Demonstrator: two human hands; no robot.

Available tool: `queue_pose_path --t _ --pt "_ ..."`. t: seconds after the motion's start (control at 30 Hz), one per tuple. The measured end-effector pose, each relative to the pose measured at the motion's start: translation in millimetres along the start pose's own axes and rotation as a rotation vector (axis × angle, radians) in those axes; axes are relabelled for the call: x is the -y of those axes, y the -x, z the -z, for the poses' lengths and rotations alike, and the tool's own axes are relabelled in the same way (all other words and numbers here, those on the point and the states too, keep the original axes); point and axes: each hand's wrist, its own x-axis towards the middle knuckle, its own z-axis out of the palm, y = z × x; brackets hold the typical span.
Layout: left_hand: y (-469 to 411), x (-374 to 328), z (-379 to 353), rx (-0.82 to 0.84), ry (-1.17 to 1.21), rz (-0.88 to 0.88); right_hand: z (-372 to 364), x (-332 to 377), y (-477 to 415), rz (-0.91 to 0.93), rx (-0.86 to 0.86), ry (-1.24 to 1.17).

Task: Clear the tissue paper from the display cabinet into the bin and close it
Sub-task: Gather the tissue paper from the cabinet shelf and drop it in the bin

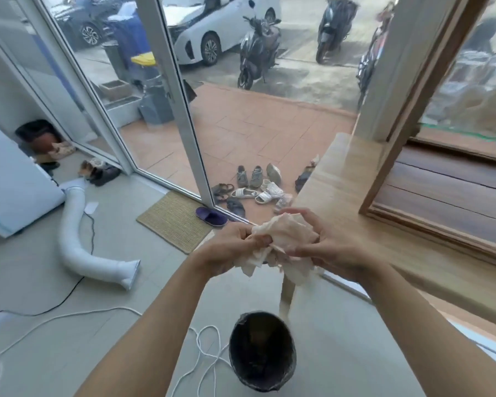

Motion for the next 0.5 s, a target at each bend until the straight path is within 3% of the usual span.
queue_pose_path --t 0.2,0.5 --pt "22.3 88.4 34.0 -0.122 0.279 0.151 -30.8 -70.6 -56.9 -0.139 0.074 -0.101" --pt "-0.3 238.4 10.1 -0.418 0.426 0.442 -5.5 -229.5 -120.8 -0.483 0.039 -0.166"
